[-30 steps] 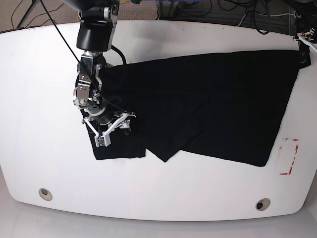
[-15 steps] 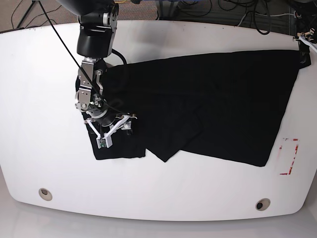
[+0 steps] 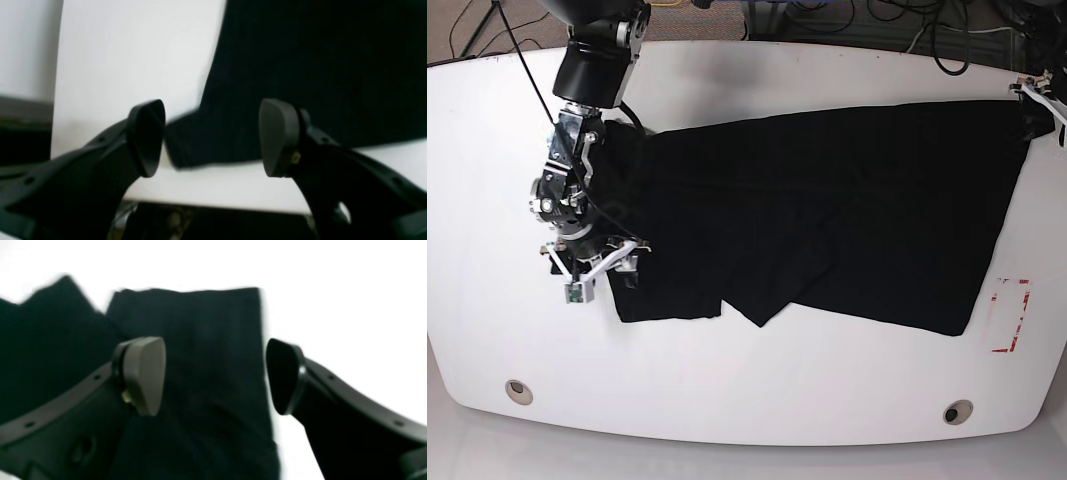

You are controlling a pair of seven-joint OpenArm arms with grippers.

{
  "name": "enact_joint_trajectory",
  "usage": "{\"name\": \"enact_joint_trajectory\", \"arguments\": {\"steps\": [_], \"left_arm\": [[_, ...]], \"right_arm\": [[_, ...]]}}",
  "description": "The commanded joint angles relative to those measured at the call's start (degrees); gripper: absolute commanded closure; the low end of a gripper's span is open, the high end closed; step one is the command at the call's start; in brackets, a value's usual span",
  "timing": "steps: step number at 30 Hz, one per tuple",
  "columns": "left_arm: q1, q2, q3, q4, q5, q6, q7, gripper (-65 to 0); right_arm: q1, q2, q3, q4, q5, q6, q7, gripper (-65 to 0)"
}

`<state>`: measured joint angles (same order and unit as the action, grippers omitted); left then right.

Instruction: Layout the t-shirt on the table in an organized manner, then fold the t-shirt properly

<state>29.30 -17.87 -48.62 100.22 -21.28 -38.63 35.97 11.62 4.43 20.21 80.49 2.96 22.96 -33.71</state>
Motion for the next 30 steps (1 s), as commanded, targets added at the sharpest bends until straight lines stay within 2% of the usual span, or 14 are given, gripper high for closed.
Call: {"name": "enact_joint_trajectory", "arguments": {"steps": [1, 7, 15, 25, 30], "left_arm": [[-1.0, -1.1, -0.7, 0.8, -0.3, 0.3, -0.8, -40.4], [-3.9, -1.2, -0.7, 0.8, -0.2, 0.3, 2.3, -40.4], [-6.7, -1.3, -0.7, 0.8, 0.1, 0.3, 5.7, -40.4], [-10.7, -1.1, 2.2, 1.0, 8.1, 0.1, 5.7, -40.4], [-10.8, -1.0, 2.6, 1.1, 9.1, 0.0, 5.7, -40.4]], "right_arm": [[0.2, 0.5, 2.5, 1.0, 0.2, -0.1, 0.5, -45.2], [-2.0, 2.3, 7.6, 0.0, 0.7, 0.4, 0.5, -45.2], [-5.1, 3.0, 8.0, -1.4, 0.9, 0.5, 0.9, -45.2], [-6.2, 0.4, 7.7, -1.6, 0.9, 0.5, 0.9, -45.2], [-5.9, -0.7, 7.6, -2.8, 0.9, 0.5, 0.9, -45.2]]}}
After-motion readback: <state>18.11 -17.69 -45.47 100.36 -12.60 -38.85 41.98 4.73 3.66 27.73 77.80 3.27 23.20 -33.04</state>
